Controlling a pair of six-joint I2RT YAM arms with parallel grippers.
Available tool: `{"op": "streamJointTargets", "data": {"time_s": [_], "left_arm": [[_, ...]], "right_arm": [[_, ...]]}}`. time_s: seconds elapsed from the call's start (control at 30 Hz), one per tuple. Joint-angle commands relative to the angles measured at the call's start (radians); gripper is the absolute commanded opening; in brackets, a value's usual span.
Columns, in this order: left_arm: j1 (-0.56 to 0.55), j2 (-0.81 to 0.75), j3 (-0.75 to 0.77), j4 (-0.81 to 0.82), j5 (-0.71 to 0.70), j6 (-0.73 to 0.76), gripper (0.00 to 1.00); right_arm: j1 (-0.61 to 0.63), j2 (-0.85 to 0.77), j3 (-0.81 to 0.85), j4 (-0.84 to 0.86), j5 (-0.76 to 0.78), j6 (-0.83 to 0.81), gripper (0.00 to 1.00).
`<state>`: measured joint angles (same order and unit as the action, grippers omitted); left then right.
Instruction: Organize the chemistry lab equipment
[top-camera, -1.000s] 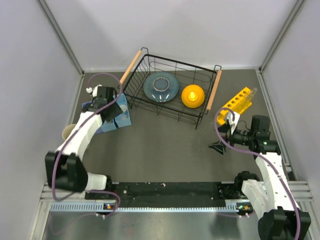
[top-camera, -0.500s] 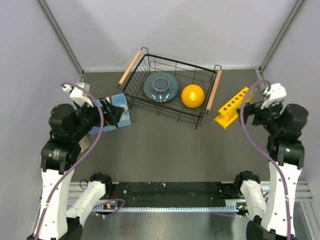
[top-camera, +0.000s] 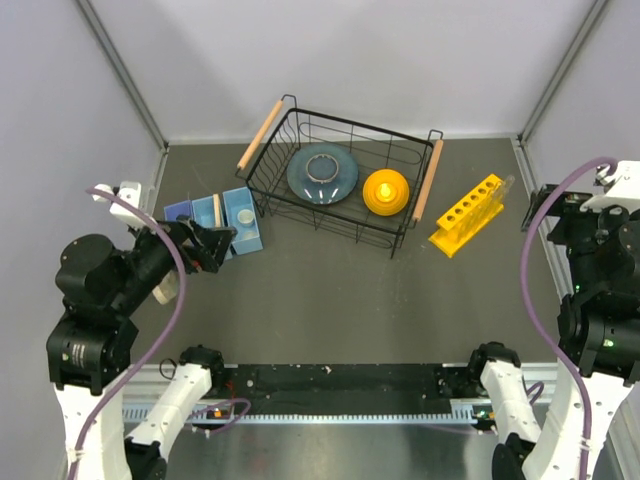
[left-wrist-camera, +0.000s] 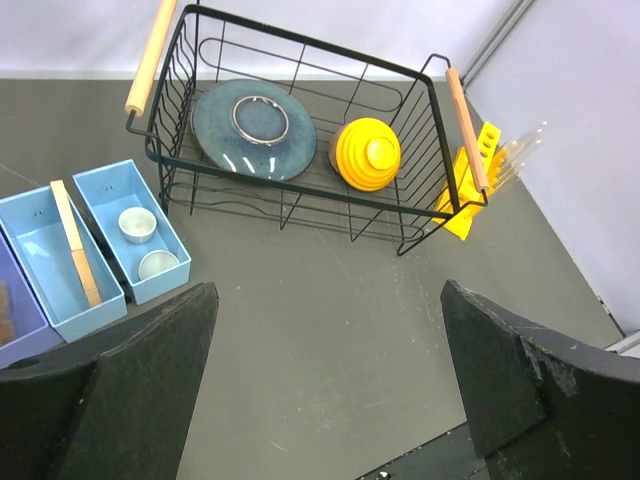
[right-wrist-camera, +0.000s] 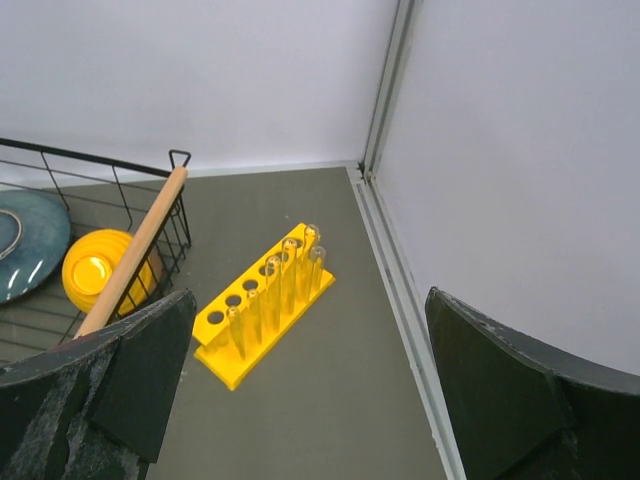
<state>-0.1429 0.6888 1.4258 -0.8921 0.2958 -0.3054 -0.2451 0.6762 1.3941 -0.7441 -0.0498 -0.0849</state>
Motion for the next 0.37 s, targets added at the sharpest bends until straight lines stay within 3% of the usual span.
{"op": "streamJointTargets", "data": {"time_s": [0.0, 0.33], "left_arm": [[0.003, -0.028, 0.051, -0.01, -0.003, 0.02, 0.99], [0.003, -0.054, 0.053, -0.018, -0.021, 0.022, 0.99]], "right_arm": [[-0.005, -0.012, 0.042, -0.038, 0.008, 0.025, 0.99], [-0.005, -0.006, 0.046, -0.049, -0.059, 0.042, 0.99]]}}
